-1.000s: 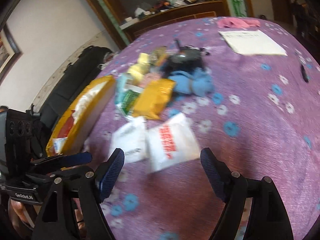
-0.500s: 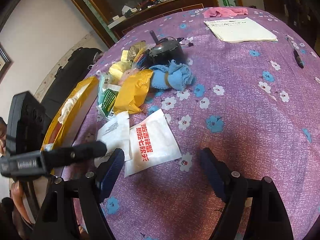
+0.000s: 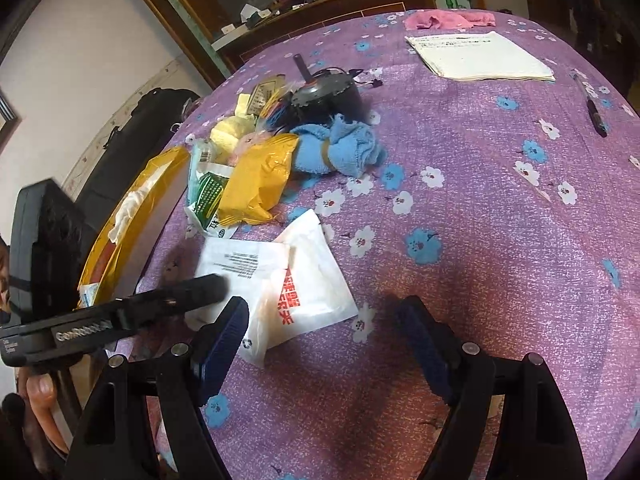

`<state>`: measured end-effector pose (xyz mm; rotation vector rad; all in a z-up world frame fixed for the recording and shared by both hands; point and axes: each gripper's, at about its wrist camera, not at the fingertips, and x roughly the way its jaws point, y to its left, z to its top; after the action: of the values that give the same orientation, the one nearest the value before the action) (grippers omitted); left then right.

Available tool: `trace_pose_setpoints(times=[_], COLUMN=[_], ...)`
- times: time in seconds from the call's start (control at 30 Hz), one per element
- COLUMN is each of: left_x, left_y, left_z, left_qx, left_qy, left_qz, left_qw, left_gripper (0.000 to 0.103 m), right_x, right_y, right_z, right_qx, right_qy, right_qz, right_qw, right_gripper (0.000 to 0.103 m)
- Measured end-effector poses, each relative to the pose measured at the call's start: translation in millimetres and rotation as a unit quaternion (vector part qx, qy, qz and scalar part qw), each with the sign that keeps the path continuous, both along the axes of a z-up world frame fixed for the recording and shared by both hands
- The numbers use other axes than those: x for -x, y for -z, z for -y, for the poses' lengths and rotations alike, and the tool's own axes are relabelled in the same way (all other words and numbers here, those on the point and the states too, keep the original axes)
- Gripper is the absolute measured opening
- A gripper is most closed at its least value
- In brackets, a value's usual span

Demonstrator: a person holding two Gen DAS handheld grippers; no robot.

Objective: Organize soft objects
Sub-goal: 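Grasp the white red-text packet with right gripper while left grasps a white packet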

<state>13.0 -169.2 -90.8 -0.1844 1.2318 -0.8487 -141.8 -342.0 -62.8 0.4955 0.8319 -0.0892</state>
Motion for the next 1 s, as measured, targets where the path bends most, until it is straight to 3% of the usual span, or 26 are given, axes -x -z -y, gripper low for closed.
trace_pose_setpoints(times=[0.23,0.37,0.57,0.67,0.7,0.77,0.87,1.0], left_x=[7.7,7.6,3.8,3.5,3.6,5.5,7.9,11.5], left_y=[-20.6,-30.6,-18.1,-14.1,-13.5,-14.0,-14.5,-22.0], left_z=[-38.4,-67.3,-76.4,-80.5,-81.0,-88.0,-94.5,-102.7], left_qx=[0.05,0.056,0.053,0.06,0.062,0.064,0.069,0.089], left_qy=[-0.024,-0.054,-0.066,-0.065,-0.065,-0.066,-0.067,-0.065], left_qz=[-0.001,0.007,-0.009,-0.019,-0.02,-0.021,-0.025,-0.026], left_qw=[0.9985,0.9969,0.9963,0.9959,0.9958,0.9955,0.9951,0.9936], left_gripper=[0.006,0.006,0.006,0.006,0.006,0.006,0.006,0.006], right_x=[-1.5,-13.0,-43.6,-56.2,-58.3,-60.6,-59.1,-47.8], right_y=[-2.9,-3.6,-1.9,-0.6,-0.7,-1.7,-2.9,-5.6], right_z=[0.1,-10.8,-32.6,-44.7,-47.1,-51.0,-52.8,-61.1], right_qx=[0.008,0.02,0.042,0.083,0.093,0.121,0.145,0.136], right_qy=[0.004,-0.012,-0.048,-0.062,-0.063,-0.053,-0.04,-0.042], right_qz=[0.0,-0.004,-0.029,-0.059,-0.065,-0.076,-0.083,-0.069], right_qw=[1.0,1.0,0.998,0.993,0.992,0.988,0.985,0.987], right_gripper=[0.079,0.079,0.087,0.088,0.086,0.066,0.055,0.052])
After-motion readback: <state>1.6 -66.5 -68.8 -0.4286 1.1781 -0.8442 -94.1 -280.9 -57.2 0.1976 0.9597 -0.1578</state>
